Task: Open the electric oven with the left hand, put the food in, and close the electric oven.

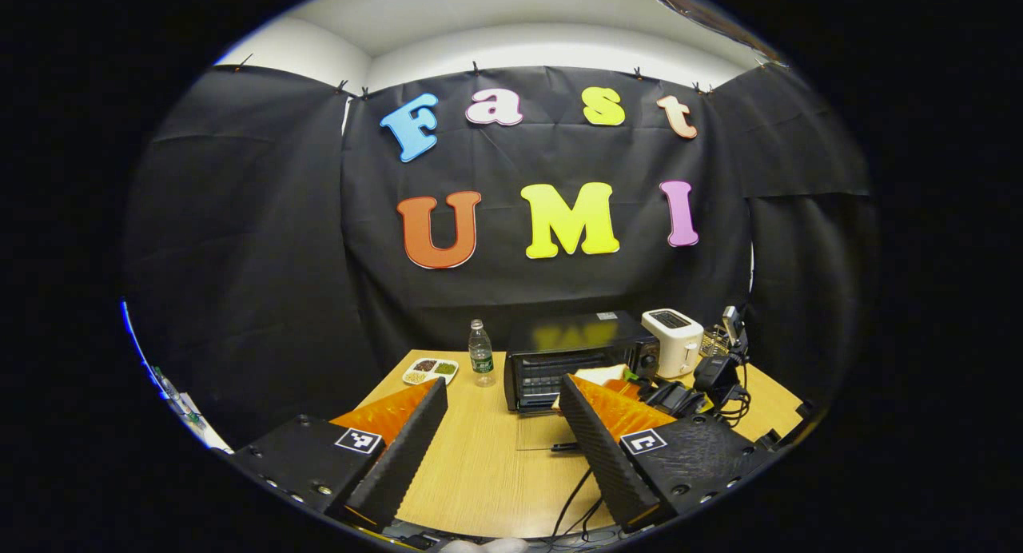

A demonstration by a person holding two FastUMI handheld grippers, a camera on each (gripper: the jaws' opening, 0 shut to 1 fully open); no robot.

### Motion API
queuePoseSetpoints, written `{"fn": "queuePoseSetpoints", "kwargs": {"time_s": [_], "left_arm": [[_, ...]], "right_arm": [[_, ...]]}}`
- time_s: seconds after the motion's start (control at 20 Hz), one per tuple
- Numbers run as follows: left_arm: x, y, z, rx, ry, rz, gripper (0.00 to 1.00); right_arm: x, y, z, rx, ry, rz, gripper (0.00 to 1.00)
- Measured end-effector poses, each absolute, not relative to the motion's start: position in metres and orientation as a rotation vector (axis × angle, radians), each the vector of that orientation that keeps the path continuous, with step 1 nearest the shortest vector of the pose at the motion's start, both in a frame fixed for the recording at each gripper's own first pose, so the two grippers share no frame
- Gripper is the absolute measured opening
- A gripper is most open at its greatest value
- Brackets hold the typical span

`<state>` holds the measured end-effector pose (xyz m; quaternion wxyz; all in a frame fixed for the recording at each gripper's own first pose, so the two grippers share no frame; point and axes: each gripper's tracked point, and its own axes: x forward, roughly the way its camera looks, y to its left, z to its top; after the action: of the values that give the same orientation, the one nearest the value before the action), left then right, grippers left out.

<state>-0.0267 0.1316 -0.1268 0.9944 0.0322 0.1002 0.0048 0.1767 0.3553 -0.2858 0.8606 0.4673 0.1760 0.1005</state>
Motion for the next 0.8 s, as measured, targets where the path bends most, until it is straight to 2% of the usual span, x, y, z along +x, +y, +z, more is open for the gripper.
{"fn": "queuePoseSetpoints", "kwargs": {"time_s": [0.4, 0.8], "left_arm": [[-0.018, 0.155, -0.147, 0.087, 0.241, 0.004, 0.93], [-0.002, 0.167, -0.158, 0.085, 0.259, -0.001, 0.93]], "right_arm": [[0.235, 0.382, -0.307, 1.109, 0.321, 0.096, 0.42], [0.305, 0.379, -0.327, 1.11, 0.307, 0.014, 0.42]]}}
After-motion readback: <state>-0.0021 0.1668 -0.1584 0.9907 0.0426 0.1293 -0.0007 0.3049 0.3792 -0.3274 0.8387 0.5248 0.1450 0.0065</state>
